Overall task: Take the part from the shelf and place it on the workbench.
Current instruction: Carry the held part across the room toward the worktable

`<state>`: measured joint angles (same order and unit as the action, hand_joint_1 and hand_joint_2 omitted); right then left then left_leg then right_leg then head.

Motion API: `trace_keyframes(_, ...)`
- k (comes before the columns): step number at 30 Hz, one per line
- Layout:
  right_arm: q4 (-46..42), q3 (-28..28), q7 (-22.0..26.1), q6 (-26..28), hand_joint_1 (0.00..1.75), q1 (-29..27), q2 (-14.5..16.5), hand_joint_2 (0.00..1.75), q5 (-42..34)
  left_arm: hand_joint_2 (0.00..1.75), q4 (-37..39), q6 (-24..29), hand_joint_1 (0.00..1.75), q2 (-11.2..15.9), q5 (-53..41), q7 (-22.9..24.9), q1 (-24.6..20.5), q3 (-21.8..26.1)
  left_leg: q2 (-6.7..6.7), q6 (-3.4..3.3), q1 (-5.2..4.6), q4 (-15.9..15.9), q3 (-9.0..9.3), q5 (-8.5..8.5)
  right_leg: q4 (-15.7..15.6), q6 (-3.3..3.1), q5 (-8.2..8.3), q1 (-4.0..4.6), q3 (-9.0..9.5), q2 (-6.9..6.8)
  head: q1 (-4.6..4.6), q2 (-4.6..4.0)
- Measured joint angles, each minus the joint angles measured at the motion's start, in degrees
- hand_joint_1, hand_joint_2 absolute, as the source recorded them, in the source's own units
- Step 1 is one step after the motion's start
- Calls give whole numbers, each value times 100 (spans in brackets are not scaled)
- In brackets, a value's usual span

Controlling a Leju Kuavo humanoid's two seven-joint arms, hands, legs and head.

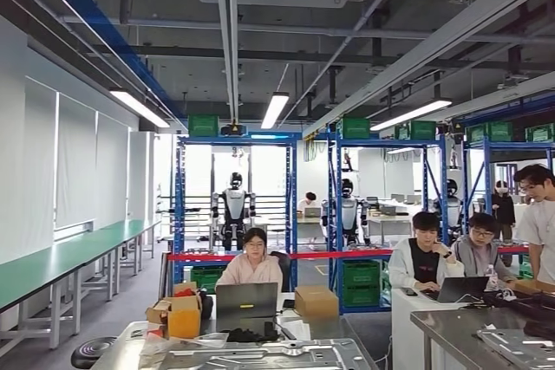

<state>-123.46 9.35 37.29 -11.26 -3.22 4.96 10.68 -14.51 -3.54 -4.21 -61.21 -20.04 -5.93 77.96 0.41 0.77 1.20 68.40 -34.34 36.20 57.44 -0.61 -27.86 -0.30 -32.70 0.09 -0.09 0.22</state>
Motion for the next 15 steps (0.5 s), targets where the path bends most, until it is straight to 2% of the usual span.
trace_keyframes(1,1,-1,0,-1,175,-5,1,175,1,175,0,2,0,1,1,0,13,0,-2,4,-2,380,-244,97,1,-14,-34,9,36,7,0,0)
trace_keyframes(2,2,-1,0,-2,175,-9,1,175,2,175,0,4,0,1,1,0,27,0,-2,3,-4,590,-415,82,1,-20,-72,16,82,18,0,0)
trace_keyframes(3,3,-2,0,-2,175,-12,1,175,2,175,0,5,0,1,2,0,37,0,-2,-3,-5,584,-486,-55,1,-18,-116,21,140,32,0,0)
trace_keyframes(4,4,-2,0,-2,175,-13,1,175,2,175,0,6,0,1,1,0,43,0,-2,-16,-6,379,-459,-283,2,-9,-165,24,210,44,0,0)
trace_keyframes(5,4,-2,0,-2,175,-13,1,175,2,175,0,8,0,1,1,-1,45,0,-3,-38,-11,5,-353,-574,1,6,-224,25,289,51,0,-1)
trace_keyframes(6,6,-2,0,-2,175,-12,0,175,2,175,0,9,0,2,1,-1,46,-1,-6,-64,-21,-319,-241,-791,6,30,-281,31,355,59,0,-1)
trace_keyframes(7,8,-2,-1,-3,175,-10,-1,175,3,175,0,13,0,2,0,-1,46,-1,-10,-89,-34,-597,-136,-904,17,62,-329,37,393,70,0,-1)
trace_keyframes(8,9,-3,-2,-5,175,-10,-2,175,3,175,0,16,0,3,1,-1,46,-1,-14,-111,-50,-766,-75,-940,24,95,-365,38,408,78,1,-1)
trace_keyframes(10,10,-4,-4,-8,175,-10,-3,175,6,175,0,20,0,3,0,-1,45,0,-22,-148,-69,-842,-42,-854,17,160,-394,32,399,90,2,1)
trace_keyframes(12,3,-6,-3,-8,175,-7,-4,175,8,175,0,22,0,3,0,-5,44,-1,-27,-194,-45,-876,-4,-832,67,225,-457,22,398,76,2,1)
trace_keyframes(13,-1,-6,-2,-8,175,-3,-4,175,8,175,0,23,0,3,1,-8,38,-2,-28,-219,-25,-901,34,-820,235,262,-540,17,326,67,2,1)
trace_keyframes(14,-5,-5,-1,-8,175,-2,-4,175,8,175,0,23,0,4,2,-10,32,-2,-28,-241,-12,-918,71,-802,524,298,-661,7,176,56,1,1)
trace_keyframes(15,-7,-4,0,-8,175,-3,-4,175,8,175,0,24,0,5,1,-11,26,-2,-27,-258,-8,-926,104,-777,925,329,-796,-4,-57,47,0,0)
